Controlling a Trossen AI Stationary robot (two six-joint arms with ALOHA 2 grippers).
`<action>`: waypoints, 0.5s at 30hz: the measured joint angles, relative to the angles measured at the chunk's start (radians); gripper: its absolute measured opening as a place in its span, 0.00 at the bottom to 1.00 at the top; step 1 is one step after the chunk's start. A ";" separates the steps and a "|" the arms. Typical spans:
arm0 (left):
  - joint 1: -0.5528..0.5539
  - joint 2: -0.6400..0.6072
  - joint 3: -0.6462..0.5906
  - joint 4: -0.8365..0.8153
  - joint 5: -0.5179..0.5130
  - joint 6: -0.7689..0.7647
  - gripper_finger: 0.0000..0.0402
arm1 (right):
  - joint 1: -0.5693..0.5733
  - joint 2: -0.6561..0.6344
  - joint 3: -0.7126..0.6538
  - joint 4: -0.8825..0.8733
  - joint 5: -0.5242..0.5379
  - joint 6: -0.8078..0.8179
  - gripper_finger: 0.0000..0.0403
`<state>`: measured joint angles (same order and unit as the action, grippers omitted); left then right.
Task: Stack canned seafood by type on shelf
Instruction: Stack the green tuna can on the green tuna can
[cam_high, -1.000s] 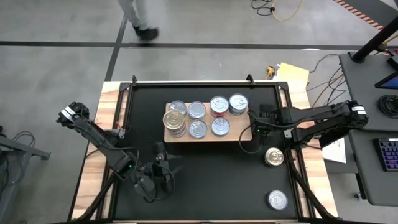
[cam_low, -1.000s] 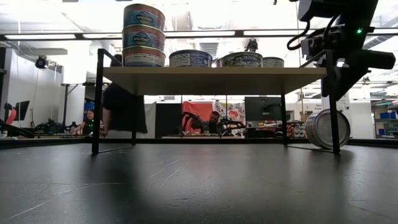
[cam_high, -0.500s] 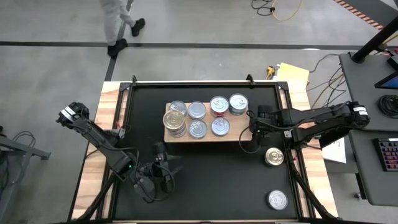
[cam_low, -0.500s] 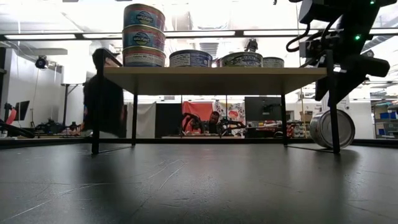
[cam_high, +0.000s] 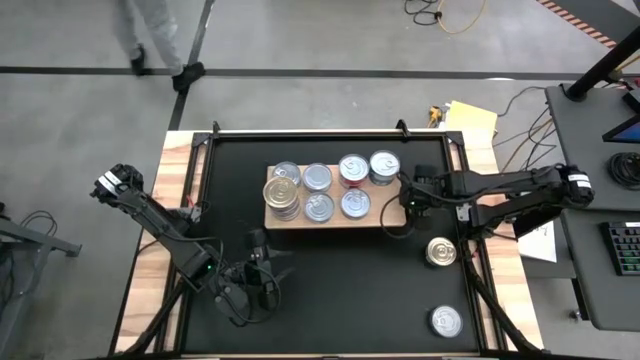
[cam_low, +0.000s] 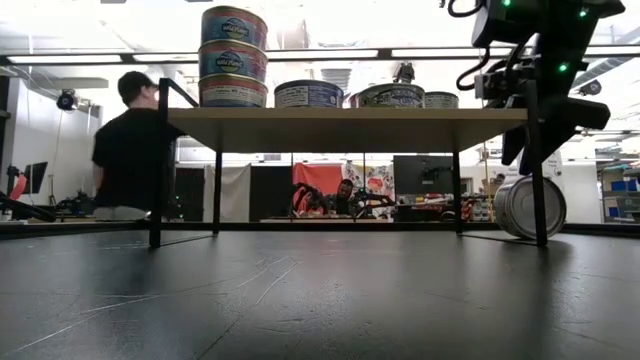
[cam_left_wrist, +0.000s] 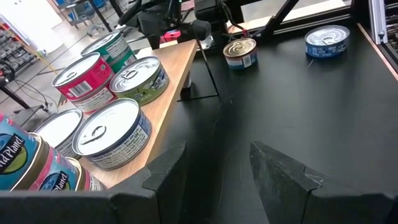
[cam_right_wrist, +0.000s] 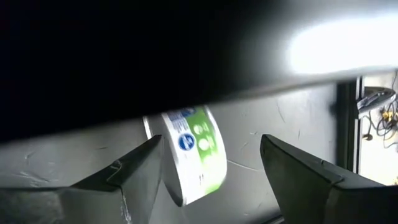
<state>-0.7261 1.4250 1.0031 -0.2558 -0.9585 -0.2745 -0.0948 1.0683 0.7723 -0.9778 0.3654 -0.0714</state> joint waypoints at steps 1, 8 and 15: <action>0.000 0.000 0.000 0.000 0.000 0.000 0.40 | -0.007 0.000 0.000 0.000 -0.001 0.004 0.65; 0.000 0.000 0.000 0.000 0.000 0.000 0.40 | -0.048 0.000 0.000 -0.004 -0.007 0.026 0.68; 0.000 0.000 0.000 0.000 0.000 0.000 0.40 | -0.072 0.000 0.000 -0.004 -0.065 0.003 0.68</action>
<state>-0.7258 1.4250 1.0034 -0.2557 -0.9588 -0.2745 -0.1672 1.0687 0.7719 -0.9816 0.3006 -0.0682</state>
